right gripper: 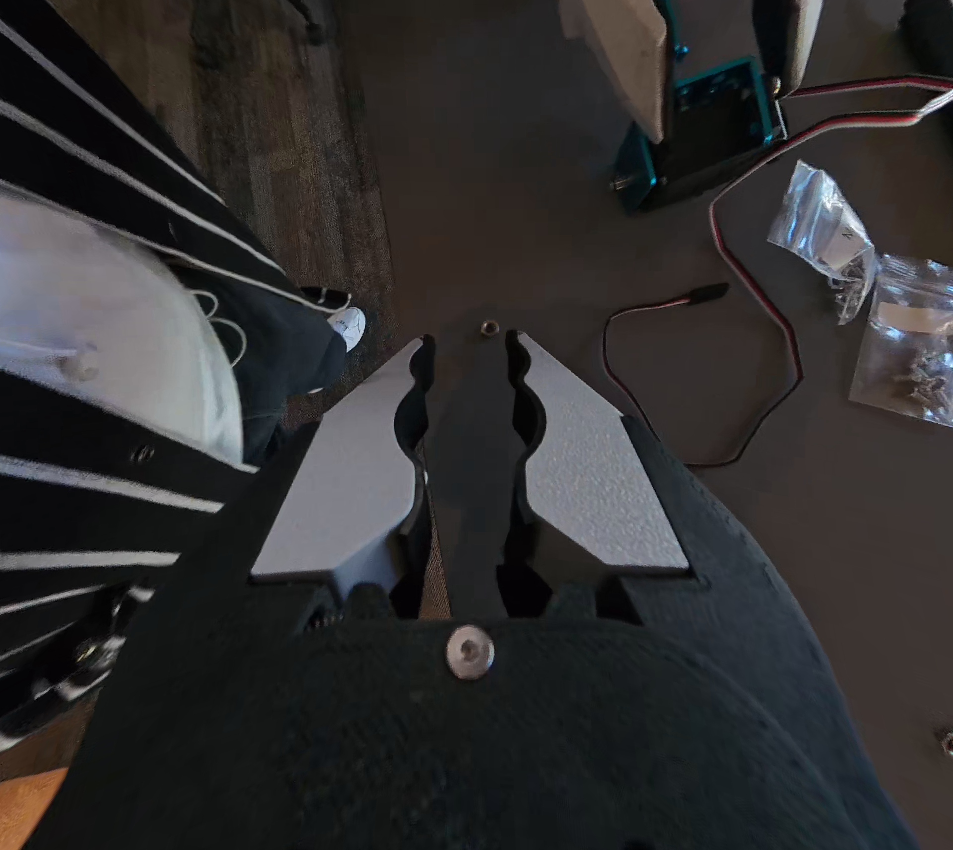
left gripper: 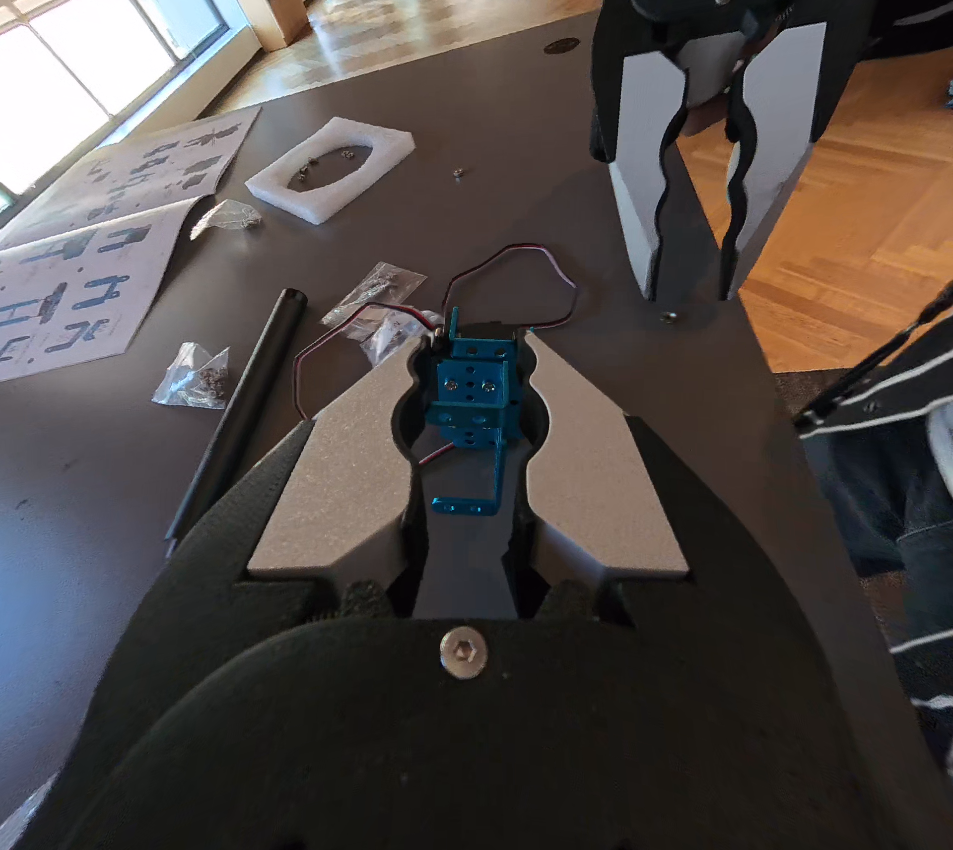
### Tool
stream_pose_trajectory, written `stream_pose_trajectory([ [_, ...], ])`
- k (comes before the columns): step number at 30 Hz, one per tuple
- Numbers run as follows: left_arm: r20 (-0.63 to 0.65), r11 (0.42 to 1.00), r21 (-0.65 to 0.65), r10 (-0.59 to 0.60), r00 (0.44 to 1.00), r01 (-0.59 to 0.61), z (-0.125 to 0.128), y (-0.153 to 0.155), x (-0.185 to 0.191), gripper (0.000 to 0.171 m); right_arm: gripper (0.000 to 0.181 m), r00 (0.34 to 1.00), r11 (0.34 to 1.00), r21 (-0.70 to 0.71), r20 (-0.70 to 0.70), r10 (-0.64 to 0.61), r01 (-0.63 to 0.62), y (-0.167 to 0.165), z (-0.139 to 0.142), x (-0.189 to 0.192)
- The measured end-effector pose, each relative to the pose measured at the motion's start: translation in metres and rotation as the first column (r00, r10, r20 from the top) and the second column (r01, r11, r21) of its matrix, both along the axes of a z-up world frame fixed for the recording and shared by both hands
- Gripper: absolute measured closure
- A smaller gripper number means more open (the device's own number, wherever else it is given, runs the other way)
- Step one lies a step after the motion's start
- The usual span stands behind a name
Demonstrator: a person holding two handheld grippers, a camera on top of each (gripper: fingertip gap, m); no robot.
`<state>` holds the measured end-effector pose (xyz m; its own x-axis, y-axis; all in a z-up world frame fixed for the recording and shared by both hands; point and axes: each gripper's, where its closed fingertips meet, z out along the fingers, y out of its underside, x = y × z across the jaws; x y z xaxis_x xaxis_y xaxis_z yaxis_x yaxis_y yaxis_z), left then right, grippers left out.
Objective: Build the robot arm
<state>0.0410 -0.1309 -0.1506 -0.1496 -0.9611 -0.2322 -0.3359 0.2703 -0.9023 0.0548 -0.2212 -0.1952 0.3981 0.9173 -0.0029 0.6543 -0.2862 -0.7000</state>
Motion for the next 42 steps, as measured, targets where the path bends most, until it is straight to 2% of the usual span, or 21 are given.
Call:
stream_pose_trajectory([
  [5,0.002,0.999,0.006,0.039,0.999,-0.039,0.0,0.017,-0.001,0.141,0.151,0.996,1.0,0.019,-0.09,0.015,-0.013,0.012,0.016,0.008],
  [10,-0.003,1.0,-0.009,0.026,1.0,-0.026,0.0,0.018,-0.002,0.139,0.142,0.977,0.998,0.055,-0.211,-0.003,0.015,0.034,0.037,0.014],
  [12,-0.011,0.999,-0.023,0.031,0.999,-0.031,0.0,0.021,-0.001,0.123,0.142,0.974,0.998,0.068,-0.228,0.002,0.014,0.03,0.035,0.012],
  [14,-0.045,0.999,-0.043,0.012,0.999,-0.014,-0.001,0.022,0.0,0.109,0.147,0.982,0.99,0.141,-0.187,0.001,0.026,0.027,0.029,0.013],
  [16,-0.056,0.999,-0.051,-0.019,0.998,0.016,-0.001,0.018,0.003,0.106,0.151,0.99,0.983,0.182,-0.138,-0.009,0.034,0.023,0.023,0.014],
  [19,-0.068,1.0,0.021,-0.019,0.998,0.021,-0.009,0.014,0.002,0.109,0.156,0.996,0.974,0.223,-0.088,-0.018,0.037,0.022,0.022,0.012],
  [22,-0.068,0.994,0.109,0.019,0.997,-0.011,-0.013,0.018,0.002,0.113,0.164,0.992,0.953,0.292,-0.12,-0.045,0.078,0.042,0.04,0.007],
  [24,-0.048,0.992,0.124,0.031,0.998,-0.025,-0.012,0.019,0.004,0.118,0.155,0.991,0.972,0.221,-0.127,-0.05,0.077,0.055,0.036,0.002],
  [28,-0.067,0.975,0.218,0.051,0.996,-0.035,-0.019,0.024,0.002,0.125,0.146,0.989,0.963,0.264,-0.144,-0.021,0.059,0.082,0.037,-0.009],
  [31,-0.07,0.976,0.213,0.052,0.996,-0.036,-0.019,0.025,0.002,0.125,0.144,0.988,0.97,0.231,-0.148,-0.037,0.071,0.09,0.028,-0.012],
  [36,-0.067,0.974,0.224,0.054,0.996,-0.038,-0.019,0.024,0.003,0.125,0.145,0.988,0.969,0.245,-0.154,0.01,0.028,0.097,0.02,-0.021],
  [42,-0.057,0.969,0.243,0.049,0.997,-0.034,-0.018,0.021,0.003,0.126,0.151,0.985,0.966,0.258,-0.171,0.033,0.013,0.097,0.022,-0.021],
])
